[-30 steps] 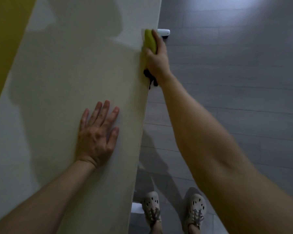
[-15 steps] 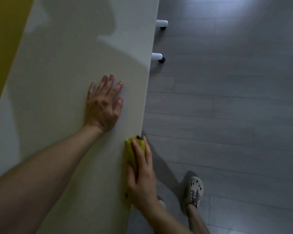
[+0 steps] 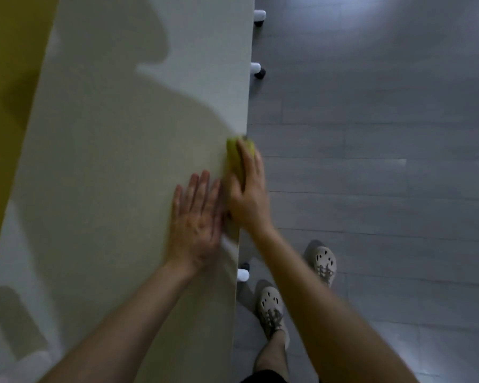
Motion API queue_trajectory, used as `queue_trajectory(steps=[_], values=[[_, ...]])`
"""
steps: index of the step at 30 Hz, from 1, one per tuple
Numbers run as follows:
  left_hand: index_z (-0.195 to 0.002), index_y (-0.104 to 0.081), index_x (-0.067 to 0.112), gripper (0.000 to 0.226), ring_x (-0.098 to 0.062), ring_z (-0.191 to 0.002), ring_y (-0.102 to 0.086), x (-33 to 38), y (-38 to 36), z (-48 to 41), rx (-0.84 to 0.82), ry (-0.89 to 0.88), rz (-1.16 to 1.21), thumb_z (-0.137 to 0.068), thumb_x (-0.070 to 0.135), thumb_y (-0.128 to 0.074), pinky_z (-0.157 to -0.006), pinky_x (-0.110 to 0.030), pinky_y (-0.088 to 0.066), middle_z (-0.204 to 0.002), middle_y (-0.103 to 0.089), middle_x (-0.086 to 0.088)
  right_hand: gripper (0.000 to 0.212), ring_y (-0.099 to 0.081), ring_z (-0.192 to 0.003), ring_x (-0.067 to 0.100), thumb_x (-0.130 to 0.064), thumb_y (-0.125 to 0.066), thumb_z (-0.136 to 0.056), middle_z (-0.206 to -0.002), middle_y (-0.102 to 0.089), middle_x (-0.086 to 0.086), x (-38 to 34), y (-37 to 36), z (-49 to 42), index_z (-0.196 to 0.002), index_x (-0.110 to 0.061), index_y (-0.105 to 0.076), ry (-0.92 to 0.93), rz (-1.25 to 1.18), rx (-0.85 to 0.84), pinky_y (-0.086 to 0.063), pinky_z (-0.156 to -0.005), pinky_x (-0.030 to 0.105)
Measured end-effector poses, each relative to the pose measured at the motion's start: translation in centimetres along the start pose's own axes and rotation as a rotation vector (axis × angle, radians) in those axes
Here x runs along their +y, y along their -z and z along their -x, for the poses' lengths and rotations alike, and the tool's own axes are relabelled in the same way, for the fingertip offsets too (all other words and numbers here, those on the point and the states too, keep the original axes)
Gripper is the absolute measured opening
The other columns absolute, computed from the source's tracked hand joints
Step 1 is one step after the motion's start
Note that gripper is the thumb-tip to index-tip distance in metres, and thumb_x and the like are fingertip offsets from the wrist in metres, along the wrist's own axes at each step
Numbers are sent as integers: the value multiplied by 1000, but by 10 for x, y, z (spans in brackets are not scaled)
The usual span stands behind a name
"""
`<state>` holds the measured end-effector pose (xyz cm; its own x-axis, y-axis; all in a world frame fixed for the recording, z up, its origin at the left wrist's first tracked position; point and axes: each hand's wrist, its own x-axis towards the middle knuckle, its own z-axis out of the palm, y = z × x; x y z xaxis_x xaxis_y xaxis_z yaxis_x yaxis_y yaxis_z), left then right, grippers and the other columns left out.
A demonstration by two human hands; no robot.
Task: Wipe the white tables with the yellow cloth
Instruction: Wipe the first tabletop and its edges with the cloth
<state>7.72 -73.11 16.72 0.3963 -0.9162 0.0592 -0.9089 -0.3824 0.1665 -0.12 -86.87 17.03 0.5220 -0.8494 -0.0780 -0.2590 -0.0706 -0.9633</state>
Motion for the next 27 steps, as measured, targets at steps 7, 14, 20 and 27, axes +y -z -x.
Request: queue_trajectory(steps=[7,14,20,27], values=[[-168,-38,13,61,-28,-167,-22,7,-2,22,48,17,7,-110,33,-33,-130,-63,-23,-178,-27,-8,67,-29,-157,-2,-20,-59,-107,-177,-21,-15,-2,8,132,-165,-44,-36,-47,-53,-75,-34,-122,21],[-169,-36,16,60,-23,-167,-21,8,-6,21,87,15,9,-111,31,-41,-132,-60,-21,-178,-28,-5,62,-40,-152,15,-21,-54,-105,-170,-36,-7,-12,3,-105,-164,-35,-42,-106,-23,26,-37,-123,43],[-169,-37,15,61,-24,-167,-22,2,-8,23,80,-11,-1,-109,32,-35,-131,-60,-23,-178,-28,-6,62,-35,-158,11,-14,-54,-104,-172,-37,-3,17,-4,63,-164,-27,-45,-10,-162,20,-30,-128,27],[-169,-36,15,62,-22,-168,-17,3,-6,23,71,-1,34,-109,30,-36,-133,-60,-18,-180,-24,-5,71,-26,-162,3,-5,-59,-102,-176,-29,-12,21,9,218,-161,-44,-45,-5,-241,-100,-26,-126,16]])
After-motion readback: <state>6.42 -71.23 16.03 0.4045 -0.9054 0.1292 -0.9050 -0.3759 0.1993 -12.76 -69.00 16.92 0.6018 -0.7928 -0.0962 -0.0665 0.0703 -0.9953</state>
